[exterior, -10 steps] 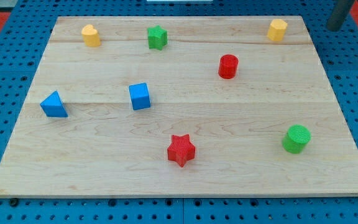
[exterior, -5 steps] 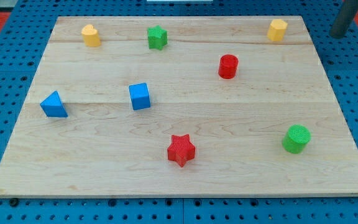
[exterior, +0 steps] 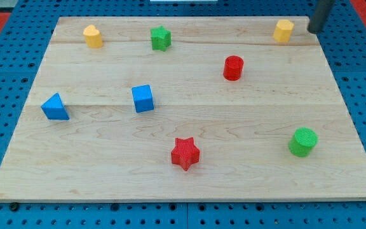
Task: Push the yellow hexagon above the red circle
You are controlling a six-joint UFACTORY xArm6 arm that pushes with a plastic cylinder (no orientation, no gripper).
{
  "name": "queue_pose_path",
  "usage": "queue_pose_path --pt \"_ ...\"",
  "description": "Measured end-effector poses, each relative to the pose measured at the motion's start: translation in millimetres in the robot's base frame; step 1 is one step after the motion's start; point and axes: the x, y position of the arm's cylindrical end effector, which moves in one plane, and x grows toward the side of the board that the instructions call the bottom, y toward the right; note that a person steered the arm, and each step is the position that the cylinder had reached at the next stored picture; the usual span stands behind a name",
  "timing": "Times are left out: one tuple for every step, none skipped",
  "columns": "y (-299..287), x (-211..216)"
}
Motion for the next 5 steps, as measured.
queue_pose_path --pt "-13.5 -0.9" --pt "-54.0 10.7" --pt "-98.9 11.7" --pt "-131.8 25.1" --pt "-105.2 15.9"
